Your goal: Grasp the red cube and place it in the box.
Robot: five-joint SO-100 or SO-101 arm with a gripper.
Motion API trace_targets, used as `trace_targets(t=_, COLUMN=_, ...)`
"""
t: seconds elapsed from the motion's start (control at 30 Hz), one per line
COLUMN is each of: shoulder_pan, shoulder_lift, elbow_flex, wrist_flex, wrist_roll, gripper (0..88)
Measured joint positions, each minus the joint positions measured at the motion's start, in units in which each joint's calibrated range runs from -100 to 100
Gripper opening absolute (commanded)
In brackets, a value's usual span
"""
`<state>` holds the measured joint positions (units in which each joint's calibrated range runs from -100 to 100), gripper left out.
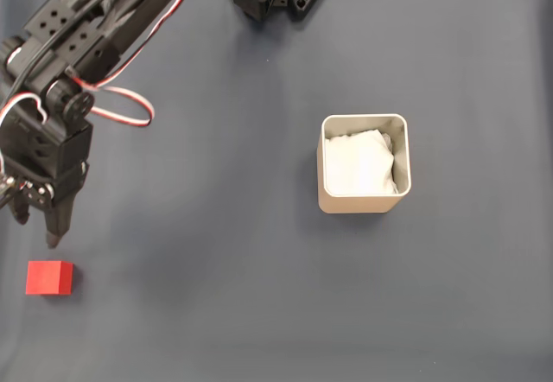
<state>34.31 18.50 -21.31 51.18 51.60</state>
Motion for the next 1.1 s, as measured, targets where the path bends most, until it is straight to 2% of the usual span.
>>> trace_targets(t=0.5, shoulder_pan=2.25, shoulder_lift=12.75, elbow_flex=-9.93, wrist_flex=-4.79, wrist_roll=0.93, gripper=45.8)
trace_targets(t=1.1, shoulder_pan=1.58, shoulder_lift=18.10, elbow_flex=-9.93, wrist_flex=-11.54, wrist_roll=0.93, gripper=48.1)
